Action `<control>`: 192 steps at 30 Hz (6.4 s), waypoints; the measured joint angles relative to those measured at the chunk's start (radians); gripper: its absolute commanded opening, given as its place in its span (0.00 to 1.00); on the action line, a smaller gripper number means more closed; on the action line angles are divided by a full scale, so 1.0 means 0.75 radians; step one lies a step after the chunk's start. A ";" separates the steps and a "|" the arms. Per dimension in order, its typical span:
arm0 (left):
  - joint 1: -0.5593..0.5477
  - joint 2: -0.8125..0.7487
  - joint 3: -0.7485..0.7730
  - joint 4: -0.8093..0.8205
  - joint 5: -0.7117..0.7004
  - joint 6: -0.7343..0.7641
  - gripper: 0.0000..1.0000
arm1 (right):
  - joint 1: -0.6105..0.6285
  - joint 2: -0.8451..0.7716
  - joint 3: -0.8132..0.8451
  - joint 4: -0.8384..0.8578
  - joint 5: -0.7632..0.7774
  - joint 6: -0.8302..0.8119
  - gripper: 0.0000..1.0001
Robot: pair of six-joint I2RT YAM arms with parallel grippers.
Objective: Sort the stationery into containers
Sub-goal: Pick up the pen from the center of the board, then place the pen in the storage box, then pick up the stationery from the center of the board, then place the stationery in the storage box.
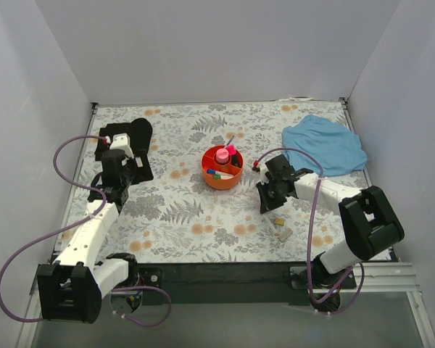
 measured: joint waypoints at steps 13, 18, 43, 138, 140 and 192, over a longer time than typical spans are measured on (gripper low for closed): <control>0.000 -0.001 0.017 0.001 -0.001 0.001 0.85 | 0.020 -0.019 0.332 -0.180 0.096 -0.116 0.01; 0.000 0.013 0.082 0.005 -0.001 0.005 0.85 | 0.108 -0.205 0.499 -0.157 -0.017 -0.275 0.01; 0.000 0.282 0.219 -0.055 -0.010 0.105 0.84 | 0.304 -0.226 0.160 1.004 -0.317 -0.743 0.01; 0.019 0.158 0.203 -0.004 -0.001 0.048 0.88 | -0.077 -0.045 0.100 -0.425 -0.028 -0.732 0.71; 0.019 0.158 0.197 -0.005 -0.001 0.048 0.88 | -0.048 -0.042 0.099 -0.418 -0.025 -0.726 0.71; 0.049 0.194 0.255 0.030 -0.011 0.060 0.89 | 0.188 0.388 1.574 -0.739 -0.112 -0.823 0.01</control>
